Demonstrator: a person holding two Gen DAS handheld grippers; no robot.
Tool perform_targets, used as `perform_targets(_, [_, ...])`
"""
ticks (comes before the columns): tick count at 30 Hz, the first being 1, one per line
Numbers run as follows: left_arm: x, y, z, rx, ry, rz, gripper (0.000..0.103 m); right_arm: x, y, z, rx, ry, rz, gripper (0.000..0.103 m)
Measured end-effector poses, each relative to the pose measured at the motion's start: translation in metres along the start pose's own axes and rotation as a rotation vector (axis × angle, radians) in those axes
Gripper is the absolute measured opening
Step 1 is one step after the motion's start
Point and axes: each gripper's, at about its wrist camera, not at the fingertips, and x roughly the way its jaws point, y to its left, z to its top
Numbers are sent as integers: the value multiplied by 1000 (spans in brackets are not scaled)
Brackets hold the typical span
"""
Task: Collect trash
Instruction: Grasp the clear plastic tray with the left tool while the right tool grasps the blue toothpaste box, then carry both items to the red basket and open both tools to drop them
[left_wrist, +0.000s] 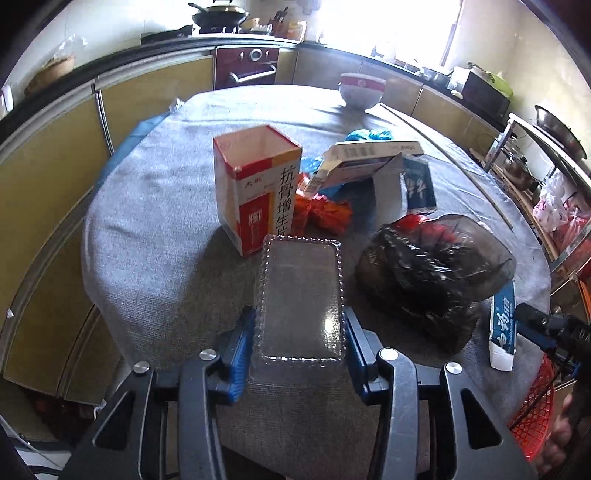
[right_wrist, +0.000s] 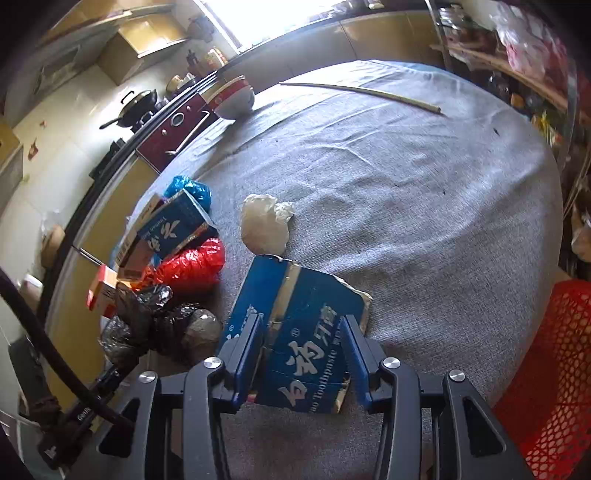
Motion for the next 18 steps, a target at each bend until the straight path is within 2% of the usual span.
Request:
perform_targets(1, [-2,-1,-1,9,-8,1,47,-2,-3,2,25,2,21,49])
perform_targets(4, [-8,-4,-3,22,-25,-7,47,-6,-7,4,81,13,30,70])
perform_targets(8, [-18,-6,-4,39,-57,-13,47,-7,-16,4,161,26,-2,70])
perform_targets(11, [-24,-8,-2,55,-83,-6,47,-3,-21,4,206,50,43,71])
perform_targets(15, [-34,-12,-2,85,-127,5,47,3,-9,2,194,54,80,71])
perform_targets(18, [-42,-17,-2,115,-154,14,47,15,7,3,149,70,29,71])
